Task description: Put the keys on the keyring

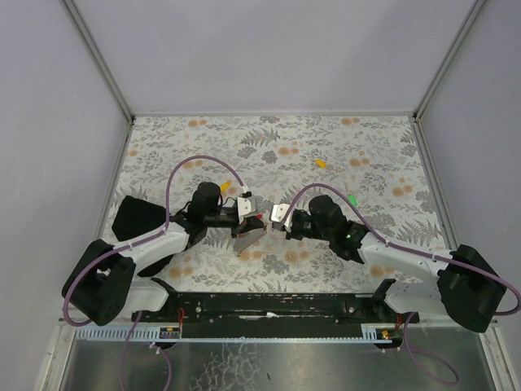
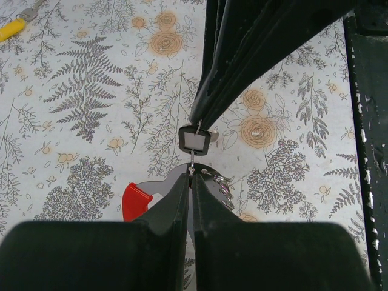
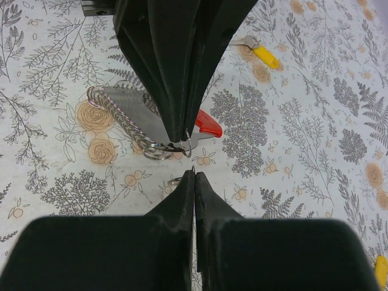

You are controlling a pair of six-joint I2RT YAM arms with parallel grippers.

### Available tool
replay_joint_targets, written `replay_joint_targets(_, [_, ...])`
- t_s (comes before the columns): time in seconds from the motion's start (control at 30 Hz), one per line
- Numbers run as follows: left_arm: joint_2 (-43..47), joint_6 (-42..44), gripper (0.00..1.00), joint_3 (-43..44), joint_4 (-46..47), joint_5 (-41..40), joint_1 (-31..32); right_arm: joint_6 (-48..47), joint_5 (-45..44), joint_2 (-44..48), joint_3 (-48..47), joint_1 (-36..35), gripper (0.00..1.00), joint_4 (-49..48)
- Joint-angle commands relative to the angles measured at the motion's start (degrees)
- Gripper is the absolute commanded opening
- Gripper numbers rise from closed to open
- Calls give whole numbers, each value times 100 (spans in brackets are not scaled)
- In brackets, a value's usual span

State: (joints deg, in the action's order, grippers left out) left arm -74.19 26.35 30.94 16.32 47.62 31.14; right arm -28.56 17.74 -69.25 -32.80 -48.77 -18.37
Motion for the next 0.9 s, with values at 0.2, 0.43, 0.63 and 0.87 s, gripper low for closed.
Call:
replay_joint_targets(0.2, [4,-57,0,130,302,126,29,22,277,-140,-140,-18,0,-298])
replay_joint_targets(0.43, [-2,-69,0,141,311,135,24,55,239,-150,-115,-17,0,-395])
replay_joint_targets(0.63, [7,-88,0,141,330,114,25,98,265,-181,-95,-18,0,-526])
replay_joint_targets(0.87, [1,-105,0,142,337,112,29,123,327,-211,-121,-18,0,-546])
